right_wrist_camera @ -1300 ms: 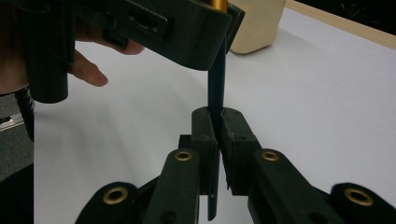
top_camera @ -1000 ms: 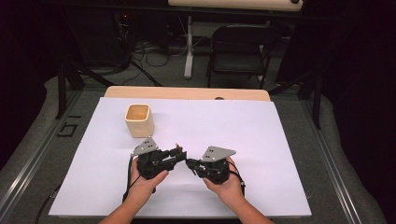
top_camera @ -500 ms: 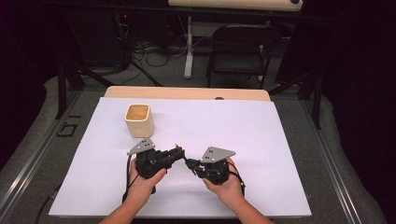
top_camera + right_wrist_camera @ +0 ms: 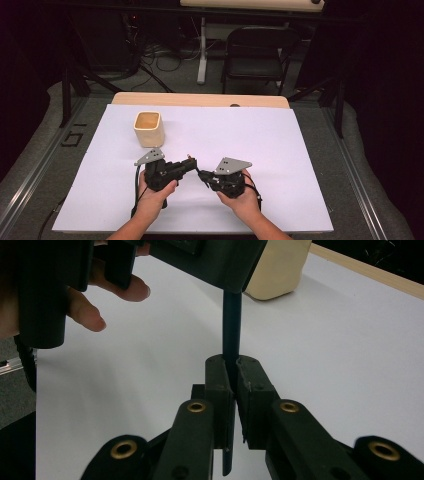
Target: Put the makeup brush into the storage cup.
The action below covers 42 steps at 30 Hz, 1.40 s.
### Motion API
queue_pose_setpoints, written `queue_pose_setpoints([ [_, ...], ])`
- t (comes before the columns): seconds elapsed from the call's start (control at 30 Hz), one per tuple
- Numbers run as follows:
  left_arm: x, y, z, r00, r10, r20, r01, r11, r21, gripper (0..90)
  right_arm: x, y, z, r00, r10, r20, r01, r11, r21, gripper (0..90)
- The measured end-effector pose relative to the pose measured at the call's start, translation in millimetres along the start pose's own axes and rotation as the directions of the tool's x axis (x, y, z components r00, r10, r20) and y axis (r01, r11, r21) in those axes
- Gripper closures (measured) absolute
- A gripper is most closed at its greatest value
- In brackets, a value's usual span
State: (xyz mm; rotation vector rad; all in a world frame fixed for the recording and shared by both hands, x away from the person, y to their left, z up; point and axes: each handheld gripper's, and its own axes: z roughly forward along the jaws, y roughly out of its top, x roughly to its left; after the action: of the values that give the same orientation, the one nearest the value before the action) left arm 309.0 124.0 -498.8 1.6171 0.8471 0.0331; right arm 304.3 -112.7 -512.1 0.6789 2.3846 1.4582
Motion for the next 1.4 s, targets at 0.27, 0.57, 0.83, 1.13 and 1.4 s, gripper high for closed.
queue_pose_setpoints([
  [0.27,-0.1,-0.5,0.4,1.0,-0.001,0.003,0.001,1.0,0.0,83.1,-0.4,-0.4,0.5,1.0,0.003,-0.005,-0.003,1.0,0.0,84.5],
  [0.57,-0.4,-0.6,0.1,1.0,-0.003,0.003,0.003,1.0,-0.004,83.4,-0.2,-0.2,0.4,1.0,0.003,-0.006,-0.003,1.0,0.0,84.5],
  [0.83,-0.6,-0.6,0.0,1.0,-0.002,0.005,0.002,1.0,-0.006,83.6,-0.4,-0.2,0.3,1.0,0.002,-0.006,-0.002,1.0,-0.002,84.4],
  [1.13,-1.2,0.0,-1.1,1.0,0.009,0.001,-0.009,0.9999,-0.009,83.6,-0.6,0.0,0.1,0.9999,0.005,-0.012,-0.005,1.0,-0.009,83.4],
  [1.4,-0.5,2.7,-6.2,0.9995,0.024,-0.021,-0.024,0.9993,-0.028,83.6,-2.3,-0.7,-0.9,0.9996,0.021,0.016,-0.021,1.0,-0.01,66.2],
])
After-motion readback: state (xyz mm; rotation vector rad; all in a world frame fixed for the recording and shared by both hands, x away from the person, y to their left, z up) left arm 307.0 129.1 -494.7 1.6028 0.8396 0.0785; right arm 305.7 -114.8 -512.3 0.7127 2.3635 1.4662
